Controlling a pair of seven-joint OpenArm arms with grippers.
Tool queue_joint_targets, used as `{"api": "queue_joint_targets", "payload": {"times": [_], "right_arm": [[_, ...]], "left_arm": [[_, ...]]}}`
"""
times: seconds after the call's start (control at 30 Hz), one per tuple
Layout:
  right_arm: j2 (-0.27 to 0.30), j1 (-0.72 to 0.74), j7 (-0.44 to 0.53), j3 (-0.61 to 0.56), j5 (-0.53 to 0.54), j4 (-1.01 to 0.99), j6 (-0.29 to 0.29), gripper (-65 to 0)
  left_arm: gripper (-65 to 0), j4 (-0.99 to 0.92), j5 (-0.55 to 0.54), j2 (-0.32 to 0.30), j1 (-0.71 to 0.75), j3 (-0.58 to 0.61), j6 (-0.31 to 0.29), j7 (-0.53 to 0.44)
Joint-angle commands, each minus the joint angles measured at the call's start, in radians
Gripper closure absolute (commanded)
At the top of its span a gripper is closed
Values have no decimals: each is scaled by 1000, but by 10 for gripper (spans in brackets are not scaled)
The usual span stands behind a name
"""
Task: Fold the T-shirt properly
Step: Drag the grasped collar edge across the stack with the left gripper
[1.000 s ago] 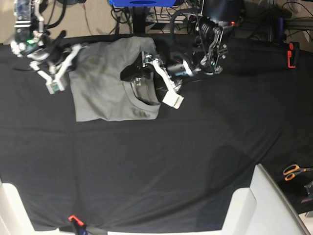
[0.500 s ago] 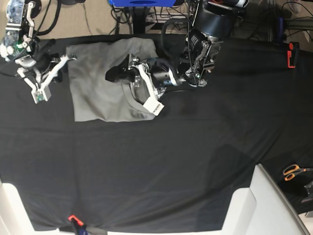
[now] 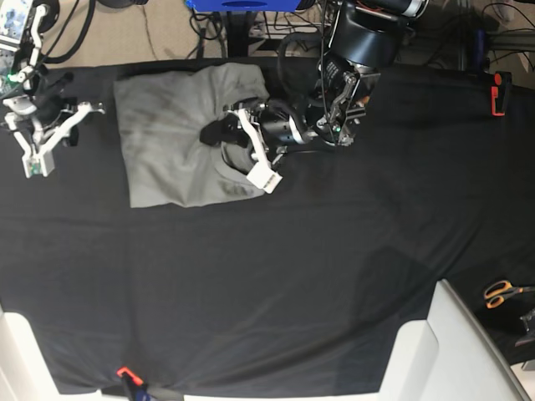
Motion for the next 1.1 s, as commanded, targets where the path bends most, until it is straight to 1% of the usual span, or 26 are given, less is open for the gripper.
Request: {"api": "queue_joint_targets", "payload": {"times": [0.0,0.1,0.17,0.27,0.37,0.43,0.5,0.63,0.73,0.87,0.97,1.07], "right_arm": [[12,4,19,10,7,15,1,0],[12,4,19,8,7,15,1,0],[11,1,19,7,7,17,1,0],[9,-2,19,7,7,18,1,0],[6,-4,19,5,7,20,1,0],[-14,-4,19,8,7,20,1,0],[-20,-4,19,5,7,20,1,0],[-40,-4,19,4,7,21,1,0],[-42,-4,16,4,7,21,1,0],[-42,-5,14,4,7,21,1,0],[-42,-13,16,4,7,21,1,0],[-42,-13,16,4,7,21,1,0]], "left_arm": [[0,10,45,-5,19,4,43,111],[0,102,53,-36,20,11,43,232],[0,165,54,-54,19,11,43,295],[0,235,88,-97,-23,14,43,391],[0,271,148,-123,-69,14,43,457],[0,272,192,-128,-106,25,43,487],[0,269,249,-136,-153,94,43,502],[0,268,335,-154,-234,320,43,499],[0,268,384,-154,-293,456,43,499],[0,266,467,-156,-363,599,43,496],[0,266,545,-156,-400,679,43,491],[0,268,611,-151,-417,728,43,425]]}}
